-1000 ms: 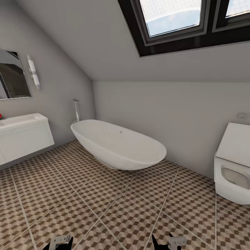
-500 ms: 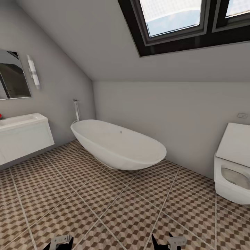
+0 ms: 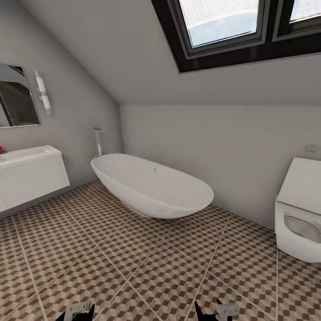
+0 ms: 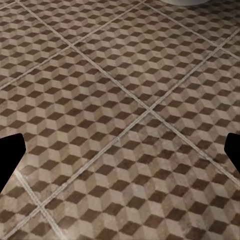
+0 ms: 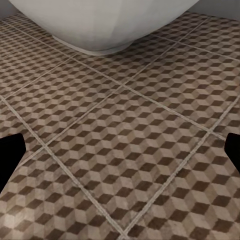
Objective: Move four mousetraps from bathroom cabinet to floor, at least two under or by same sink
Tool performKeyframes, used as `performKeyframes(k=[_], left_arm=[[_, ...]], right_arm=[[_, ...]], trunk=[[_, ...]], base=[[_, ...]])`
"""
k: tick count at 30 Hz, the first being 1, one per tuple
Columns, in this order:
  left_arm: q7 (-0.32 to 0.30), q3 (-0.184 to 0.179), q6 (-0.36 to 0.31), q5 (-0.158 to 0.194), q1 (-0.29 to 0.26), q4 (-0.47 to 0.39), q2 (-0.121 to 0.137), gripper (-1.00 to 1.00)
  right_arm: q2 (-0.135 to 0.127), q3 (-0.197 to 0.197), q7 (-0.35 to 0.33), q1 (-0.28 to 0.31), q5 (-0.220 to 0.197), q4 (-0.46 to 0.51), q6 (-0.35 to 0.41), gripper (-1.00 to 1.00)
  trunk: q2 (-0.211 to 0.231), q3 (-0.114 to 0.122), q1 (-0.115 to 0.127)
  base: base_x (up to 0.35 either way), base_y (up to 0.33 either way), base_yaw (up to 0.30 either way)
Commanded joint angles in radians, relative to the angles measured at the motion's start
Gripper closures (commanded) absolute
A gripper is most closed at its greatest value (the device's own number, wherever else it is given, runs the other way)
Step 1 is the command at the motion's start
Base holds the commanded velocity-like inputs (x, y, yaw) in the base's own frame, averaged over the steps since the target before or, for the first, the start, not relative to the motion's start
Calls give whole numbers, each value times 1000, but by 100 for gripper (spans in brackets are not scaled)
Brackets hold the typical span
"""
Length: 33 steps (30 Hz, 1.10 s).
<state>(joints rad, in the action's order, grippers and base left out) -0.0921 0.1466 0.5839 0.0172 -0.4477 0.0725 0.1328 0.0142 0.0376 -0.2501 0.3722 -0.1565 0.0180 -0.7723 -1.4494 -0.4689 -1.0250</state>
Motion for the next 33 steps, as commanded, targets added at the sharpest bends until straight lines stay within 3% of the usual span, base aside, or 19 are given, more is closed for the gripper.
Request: performKeyframes(k=[1, 33], left_arm=[[-9, 8, 5, 2, -2, 4, 1, -100], [-9, 8, 4, 1, -2, 4, -5, -100]], right_arm=[[0, 4, -7, 1, -11, -1, -2, -100], [10, 4, -11, 2, -11, 0, 1, -100]], trunk=[[-1, -1, 0], [-1, -1, 0]], base=[[0, 0, 0], [0, 0, 0]])
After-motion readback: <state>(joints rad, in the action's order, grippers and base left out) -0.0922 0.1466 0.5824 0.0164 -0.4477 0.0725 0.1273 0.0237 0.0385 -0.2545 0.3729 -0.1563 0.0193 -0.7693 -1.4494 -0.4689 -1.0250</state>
